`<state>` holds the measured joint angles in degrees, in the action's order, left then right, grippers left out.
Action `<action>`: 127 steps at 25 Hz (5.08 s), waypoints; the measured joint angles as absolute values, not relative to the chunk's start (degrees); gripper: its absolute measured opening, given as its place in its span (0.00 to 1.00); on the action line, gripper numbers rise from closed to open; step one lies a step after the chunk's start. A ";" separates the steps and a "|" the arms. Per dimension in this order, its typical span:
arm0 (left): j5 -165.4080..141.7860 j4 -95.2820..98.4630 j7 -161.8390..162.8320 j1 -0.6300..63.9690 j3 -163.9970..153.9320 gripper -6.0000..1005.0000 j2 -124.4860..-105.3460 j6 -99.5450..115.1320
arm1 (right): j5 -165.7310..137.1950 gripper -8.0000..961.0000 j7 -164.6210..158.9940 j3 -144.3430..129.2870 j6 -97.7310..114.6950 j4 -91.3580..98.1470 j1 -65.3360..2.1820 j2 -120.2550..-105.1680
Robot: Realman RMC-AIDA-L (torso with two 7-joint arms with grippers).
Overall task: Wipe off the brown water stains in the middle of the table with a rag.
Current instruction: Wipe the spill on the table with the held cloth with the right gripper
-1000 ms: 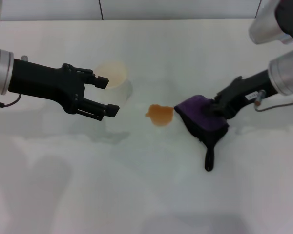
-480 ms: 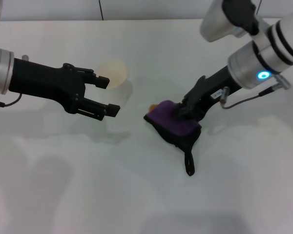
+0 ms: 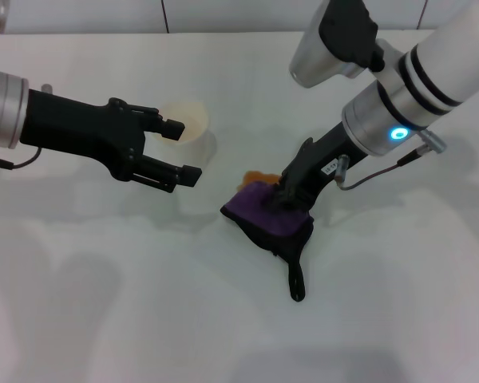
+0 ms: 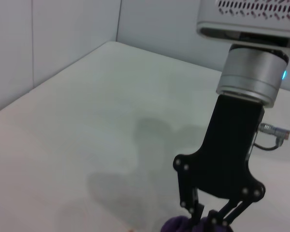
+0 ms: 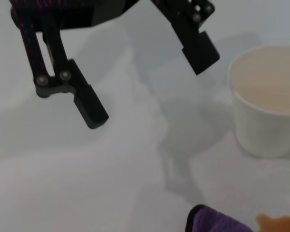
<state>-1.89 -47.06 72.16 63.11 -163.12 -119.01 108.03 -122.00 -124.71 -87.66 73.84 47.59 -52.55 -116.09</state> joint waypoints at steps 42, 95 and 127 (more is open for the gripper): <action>-0.46 -45.97 72.51 62.58 -163.12 0.88 -119.10 107.21 | -118.44 0.11 -124.58 -96.96 60.49 37.53 -57.81 -116.19; 1.23 -42.89 72.16 61.86 -163.03 0.88 -119.09 105.11 | -119.06 0.11 -124.35 -92.37 63.37 40.63 -53.37 -115.64; 2.64 -42.89 72.18 61.06 -163.03 0.87 -119.09 105.11 | -120.51 0.11 -124.87 -90.30 52.70 36.06 -54.60 -115.39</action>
